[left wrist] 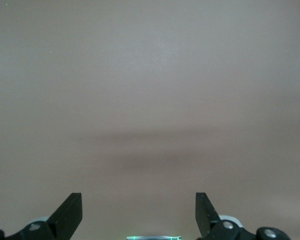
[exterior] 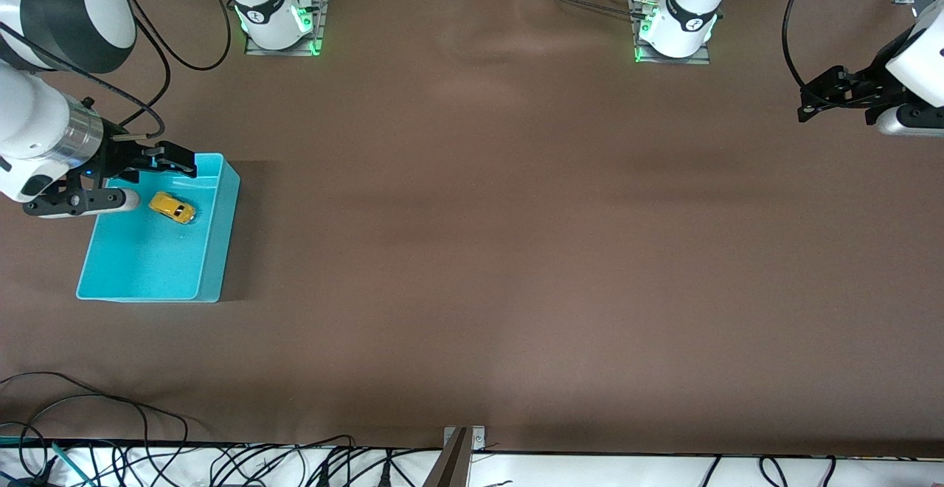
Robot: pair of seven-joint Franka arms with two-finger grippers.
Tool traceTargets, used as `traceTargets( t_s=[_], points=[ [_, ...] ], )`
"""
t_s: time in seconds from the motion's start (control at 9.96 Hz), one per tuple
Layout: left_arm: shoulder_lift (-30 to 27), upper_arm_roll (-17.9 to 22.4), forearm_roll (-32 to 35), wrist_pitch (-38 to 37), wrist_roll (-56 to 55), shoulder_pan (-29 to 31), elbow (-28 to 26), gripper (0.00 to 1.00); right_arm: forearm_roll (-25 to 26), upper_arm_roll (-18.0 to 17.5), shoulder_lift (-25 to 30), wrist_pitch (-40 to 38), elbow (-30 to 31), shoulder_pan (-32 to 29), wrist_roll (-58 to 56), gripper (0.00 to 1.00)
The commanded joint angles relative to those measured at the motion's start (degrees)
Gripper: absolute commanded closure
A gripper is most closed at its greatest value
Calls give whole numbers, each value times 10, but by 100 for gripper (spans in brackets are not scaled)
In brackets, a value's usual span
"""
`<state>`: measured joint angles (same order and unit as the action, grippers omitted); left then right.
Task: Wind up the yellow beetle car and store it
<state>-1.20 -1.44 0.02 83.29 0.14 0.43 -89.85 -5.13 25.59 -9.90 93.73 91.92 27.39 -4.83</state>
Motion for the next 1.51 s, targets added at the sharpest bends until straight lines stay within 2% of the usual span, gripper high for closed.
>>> traceTargets(
  t_s=[0.0,0.3,0.5,0.7,0.8,1.0,1.1,1.41],
  points=[
    [-5,-3,-12,-4,-6,6,-3,0,8,-5,8,-12,-4,6,13,0],
    [-5,-3,-12,-7,-7,6,-2,0,9,-4,8,-15,-4,6,16,0],
    [-5,-4,-12,-7,-6,5,-2,0,9,-5,20,-20,-4,6,79,0],
    [-4,-4,-12,-7,-7,5,-2,0,4,-7,19,-19,-4,0,91,0],
    [-5,-4,-12,-7,-6,5,-2,0,3,-37,17,-19,-9,-29,95,0],
    [-5,-4,-12,-7,-6,6,-2,0,11,-166,16,-20,-21,-137,136,0],
    [-5,-4,-12,-7,-6,6,-2,0,23,-194,16,-20,-21,-162,138,0],
    [-5,-4,-12,-7,-6,5,-2,0,21,-211,16,-45,-16,-197,134,0]
  ],
)
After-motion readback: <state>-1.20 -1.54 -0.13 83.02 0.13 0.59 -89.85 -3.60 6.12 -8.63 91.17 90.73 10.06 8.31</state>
